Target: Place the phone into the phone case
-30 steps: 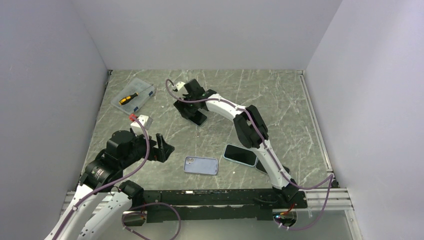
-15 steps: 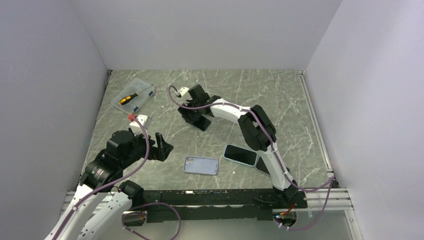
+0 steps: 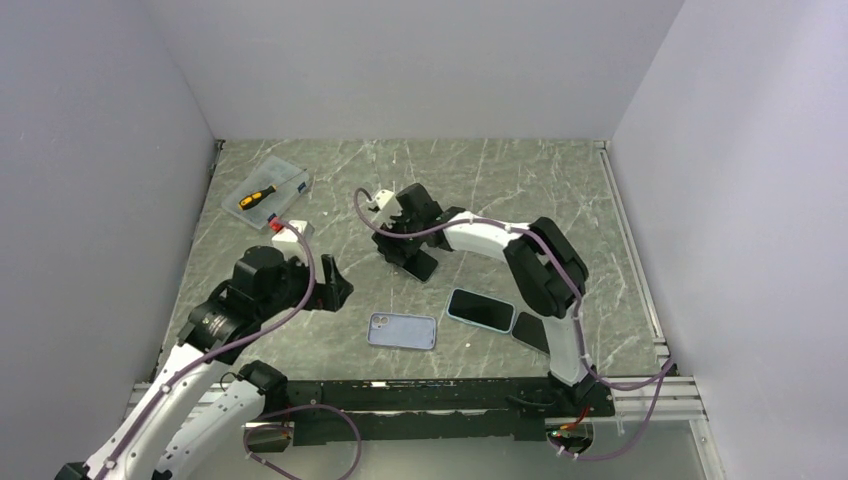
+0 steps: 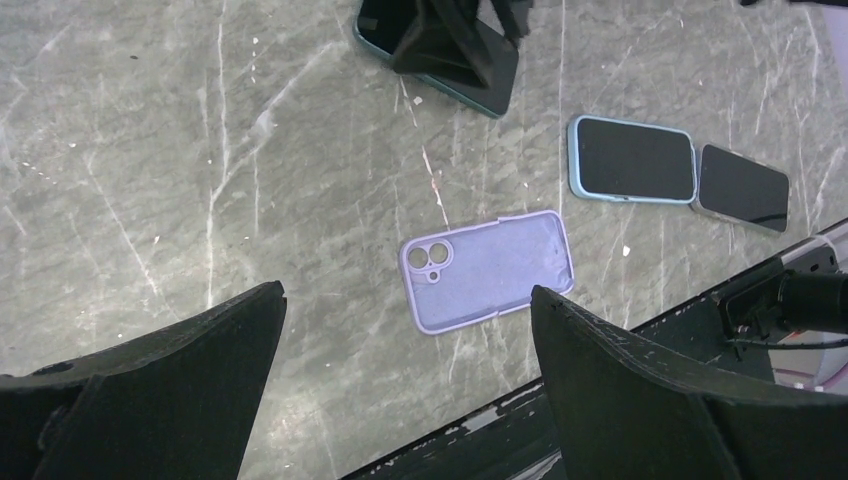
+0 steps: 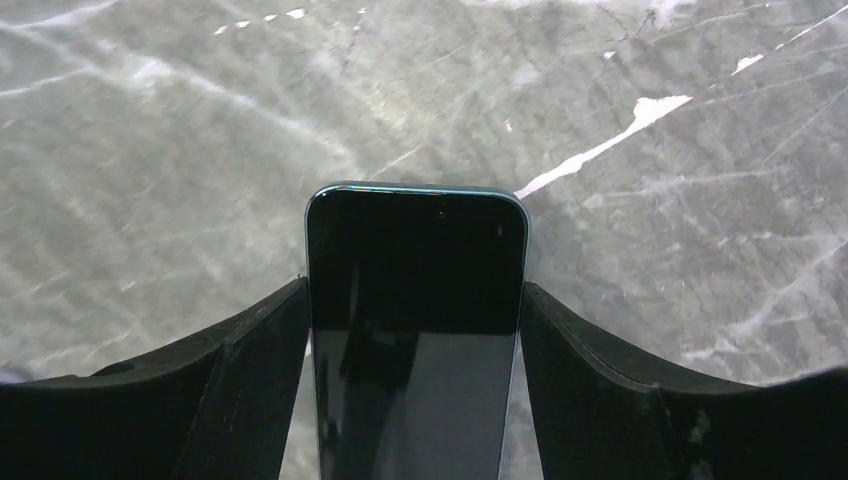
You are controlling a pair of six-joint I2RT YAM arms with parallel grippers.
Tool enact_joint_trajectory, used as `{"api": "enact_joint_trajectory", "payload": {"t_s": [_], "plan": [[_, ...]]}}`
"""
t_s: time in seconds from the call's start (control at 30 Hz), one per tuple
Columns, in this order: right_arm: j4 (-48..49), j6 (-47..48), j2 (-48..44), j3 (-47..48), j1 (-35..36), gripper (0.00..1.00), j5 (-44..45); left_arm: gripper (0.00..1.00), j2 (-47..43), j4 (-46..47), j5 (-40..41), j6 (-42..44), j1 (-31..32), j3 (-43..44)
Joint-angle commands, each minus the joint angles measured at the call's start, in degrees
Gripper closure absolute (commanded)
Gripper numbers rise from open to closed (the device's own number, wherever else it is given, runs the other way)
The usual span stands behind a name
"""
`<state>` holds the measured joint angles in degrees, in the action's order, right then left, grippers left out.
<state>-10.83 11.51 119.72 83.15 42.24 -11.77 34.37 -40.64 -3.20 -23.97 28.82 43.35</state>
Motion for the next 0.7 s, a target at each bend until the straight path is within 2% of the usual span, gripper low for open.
{"api": "enact_joint_trajectory", "payload": {"t_s": [0.0, 0.37, 0.67], "plan": [[9.36, 1.38, -8.67, -5.16, 0.26, 0.55, -4.92, 0.01, 3.53, 5.57, -0.89, -2.35, -0.09, -0.10], [21.12, 2.32, -19.05, -20.26, 0.55, 0.54, -11.81, 0.01, 14.48, 13.56, -8.35, -5.34, -2.92, 1.09], [30.53, 1.84, -23.27, -30.21, 1.72, 0.54, -14.78, 0.07, 24.37, 19.61, -15.71, -6.57, -7.62, 2.06]]}}
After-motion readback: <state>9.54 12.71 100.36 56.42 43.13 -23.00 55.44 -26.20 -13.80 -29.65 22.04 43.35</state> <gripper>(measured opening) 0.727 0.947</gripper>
